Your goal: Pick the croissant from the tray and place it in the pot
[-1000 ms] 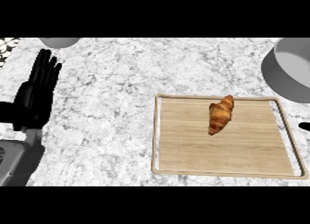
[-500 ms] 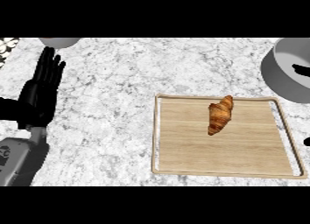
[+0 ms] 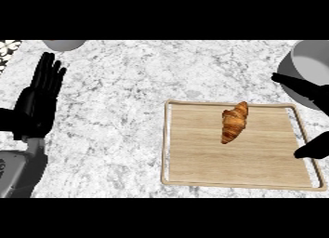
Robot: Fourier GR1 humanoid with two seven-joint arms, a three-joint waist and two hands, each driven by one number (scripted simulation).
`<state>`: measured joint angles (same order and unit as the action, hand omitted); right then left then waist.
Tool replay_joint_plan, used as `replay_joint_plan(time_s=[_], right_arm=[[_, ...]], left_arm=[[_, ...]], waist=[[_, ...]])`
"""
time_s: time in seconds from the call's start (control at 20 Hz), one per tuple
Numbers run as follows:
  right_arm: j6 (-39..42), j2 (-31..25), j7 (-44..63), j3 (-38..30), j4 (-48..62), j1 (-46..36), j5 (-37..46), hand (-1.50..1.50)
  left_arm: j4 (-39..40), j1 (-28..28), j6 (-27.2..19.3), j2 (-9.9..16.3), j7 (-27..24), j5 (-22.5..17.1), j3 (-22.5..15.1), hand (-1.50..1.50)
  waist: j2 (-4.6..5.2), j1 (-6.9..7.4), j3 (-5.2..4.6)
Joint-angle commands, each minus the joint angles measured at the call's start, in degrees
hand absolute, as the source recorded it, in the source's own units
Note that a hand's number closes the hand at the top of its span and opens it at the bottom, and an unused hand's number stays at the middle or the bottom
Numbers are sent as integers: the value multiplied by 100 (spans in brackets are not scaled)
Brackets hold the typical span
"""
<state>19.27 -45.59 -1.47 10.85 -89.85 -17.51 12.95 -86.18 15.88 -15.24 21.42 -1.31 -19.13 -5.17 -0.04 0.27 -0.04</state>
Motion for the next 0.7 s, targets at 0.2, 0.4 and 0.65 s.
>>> replay_joint_plan(time_s=[0.2,0.4,0.65], right_arm=[[114,1006,539,464,400,-161,790,-150],[387,1108,197,128,651,-291,1101,-150],[-26,1511,-291,182,562,142,1679,-150]], left_arm=[[115,276,65,-170,198,278,112,0],[381,232,192,-399,-96,496,273,0],[268,53,259,-576,-115,601,364,0]], waist=[[9,-8,5],[10,-28,4],[6,-29,5]])
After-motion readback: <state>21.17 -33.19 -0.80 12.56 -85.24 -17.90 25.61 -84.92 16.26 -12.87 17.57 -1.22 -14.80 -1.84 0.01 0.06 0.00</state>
